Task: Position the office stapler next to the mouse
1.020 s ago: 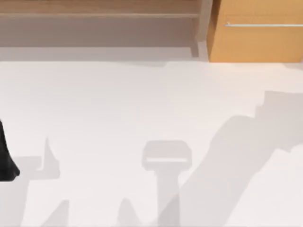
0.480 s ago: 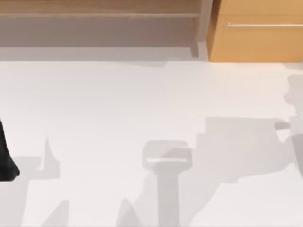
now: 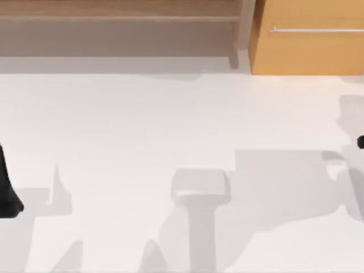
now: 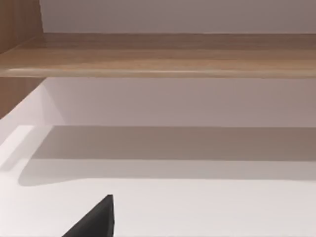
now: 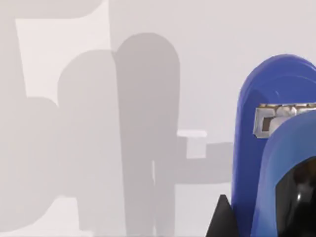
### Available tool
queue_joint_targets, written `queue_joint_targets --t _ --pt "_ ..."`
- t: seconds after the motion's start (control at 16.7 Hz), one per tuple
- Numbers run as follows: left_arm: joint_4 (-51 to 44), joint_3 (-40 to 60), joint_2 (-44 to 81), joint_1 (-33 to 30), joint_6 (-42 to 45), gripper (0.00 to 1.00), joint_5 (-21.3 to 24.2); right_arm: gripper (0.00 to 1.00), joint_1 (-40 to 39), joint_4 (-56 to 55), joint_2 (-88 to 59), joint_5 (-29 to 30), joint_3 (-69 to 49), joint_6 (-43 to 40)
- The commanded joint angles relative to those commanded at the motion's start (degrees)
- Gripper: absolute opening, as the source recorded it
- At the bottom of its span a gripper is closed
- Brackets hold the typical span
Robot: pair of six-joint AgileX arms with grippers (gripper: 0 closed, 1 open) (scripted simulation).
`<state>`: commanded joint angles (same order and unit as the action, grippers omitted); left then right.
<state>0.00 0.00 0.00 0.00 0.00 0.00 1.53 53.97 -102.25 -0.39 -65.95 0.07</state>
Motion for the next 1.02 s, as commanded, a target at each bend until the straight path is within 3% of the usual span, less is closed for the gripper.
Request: queue_joint_targets --t 1.02 --pt "0.0 0.0 0.0 0.0 0.0 1.0 0.0 0.0 -0.5 -3.9 1.8 0.0 -1.5 -0.2"
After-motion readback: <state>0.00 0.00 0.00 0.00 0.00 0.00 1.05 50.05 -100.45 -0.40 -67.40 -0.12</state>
